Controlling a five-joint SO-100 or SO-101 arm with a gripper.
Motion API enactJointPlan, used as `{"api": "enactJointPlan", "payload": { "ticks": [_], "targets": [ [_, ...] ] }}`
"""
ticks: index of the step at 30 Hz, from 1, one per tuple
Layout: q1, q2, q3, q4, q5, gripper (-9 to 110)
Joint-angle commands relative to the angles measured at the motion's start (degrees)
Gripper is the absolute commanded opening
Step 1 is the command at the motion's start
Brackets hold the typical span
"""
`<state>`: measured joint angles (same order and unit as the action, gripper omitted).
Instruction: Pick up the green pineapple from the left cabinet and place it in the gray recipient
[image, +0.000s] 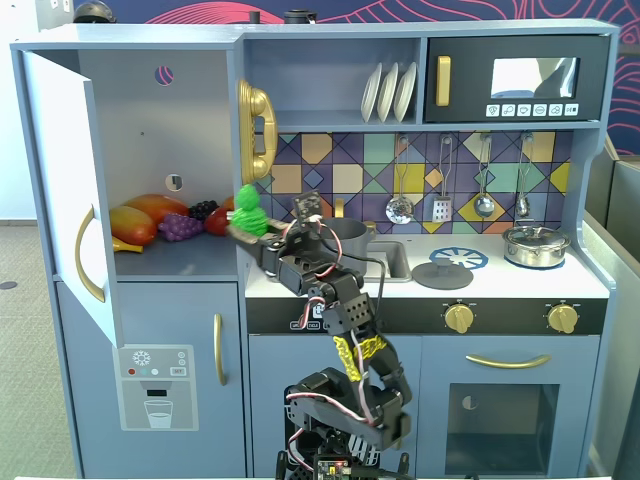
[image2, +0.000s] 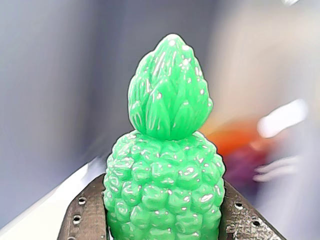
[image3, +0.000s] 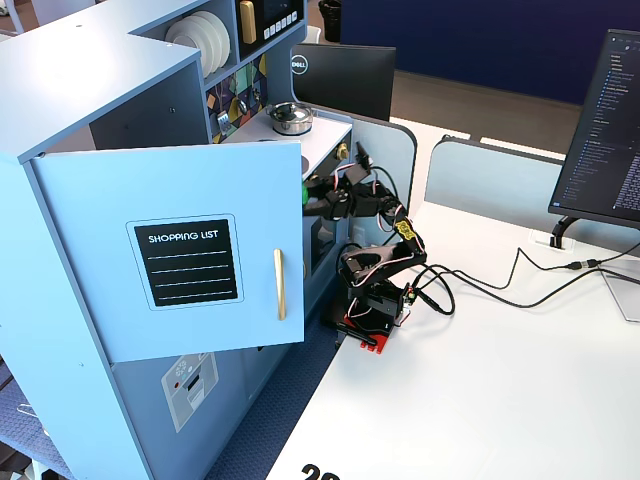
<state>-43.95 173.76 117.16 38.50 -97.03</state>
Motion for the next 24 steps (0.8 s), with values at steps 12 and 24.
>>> {"api": "enactJointPlan", "payload": {
  "ticks": [12,24],
  "targets": [
    [44.8,-19.2,-9.3,-14.2,10.4,0],
    [45.3,-41.0,-9.3,-27.7,6.5,0]
  ]
}}
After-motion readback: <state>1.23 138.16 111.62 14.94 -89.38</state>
